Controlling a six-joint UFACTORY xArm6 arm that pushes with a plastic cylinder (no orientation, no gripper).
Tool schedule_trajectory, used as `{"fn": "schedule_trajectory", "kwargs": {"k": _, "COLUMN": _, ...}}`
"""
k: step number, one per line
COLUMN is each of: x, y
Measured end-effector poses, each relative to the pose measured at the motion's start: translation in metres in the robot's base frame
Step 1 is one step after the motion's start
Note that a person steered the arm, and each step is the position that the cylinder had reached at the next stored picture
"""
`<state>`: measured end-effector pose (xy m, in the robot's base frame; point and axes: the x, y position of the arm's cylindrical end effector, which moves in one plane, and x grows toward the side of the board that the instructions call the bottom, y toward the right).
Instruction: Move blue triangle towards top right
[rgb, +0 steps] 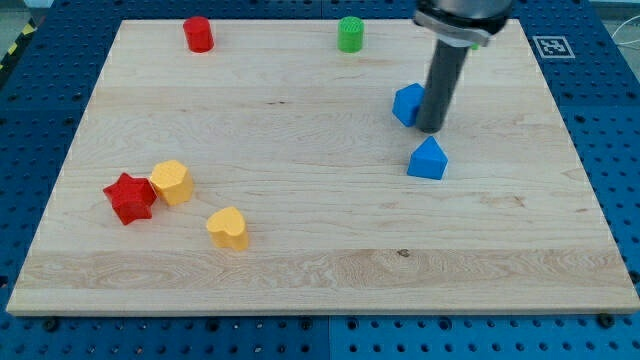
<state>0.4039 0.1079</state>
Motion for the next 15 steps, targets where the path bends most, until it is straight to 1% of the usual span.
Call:
{"fn": "schedule_trajectory", "kwargs": {"k": 1, "x": 0.035, "y": -0.037}}
{"fn": "schedule_trajectory", "kwargs": {"k": 2, "x": 0.057, "y": -0.038}}
{"fn": "schedule_trajectory", "kwargs": {"k": 3, "x": 0.068, "y": -0.011}}
{"fn": "schedule_trajectory", "kwargs": {"k": 4, "x": 0.049, "y": 0.026}}
{"fn": "schedule_trajectory", "kwargs": {"k": 5, "x": 0.051, "y": 0.046}}
{"fn": "schedule_trajectory", "kwargs": {"k": 6, "x": 0.071, "y": 0.043}}
{"fn": "schedule_trajectory", "kwargs": {"k": 7, "x": 0.078, "y": 0.063}}
{"fn": "schedule_trajectory", "kwargs": {"k": 8, "x": 0.096, "y": 0.07}}
{"fn": "schedule_trajectory", "kwargs": {"k": 9, "x": 0.095, "y": 0.087}}
{"fn": "schedule_trajectory", "kwargs": {"k": 12, "x": 0.021, "y": 0.115}}
{"fn": "schedule_trajectory", "kwargs": {"k": 13, "x": -0.004, "y": 0.116}}
{"fn": "schedule_trajectory", "kwargs": {"k": 15, "x": -0.013, "y": 0.116}}
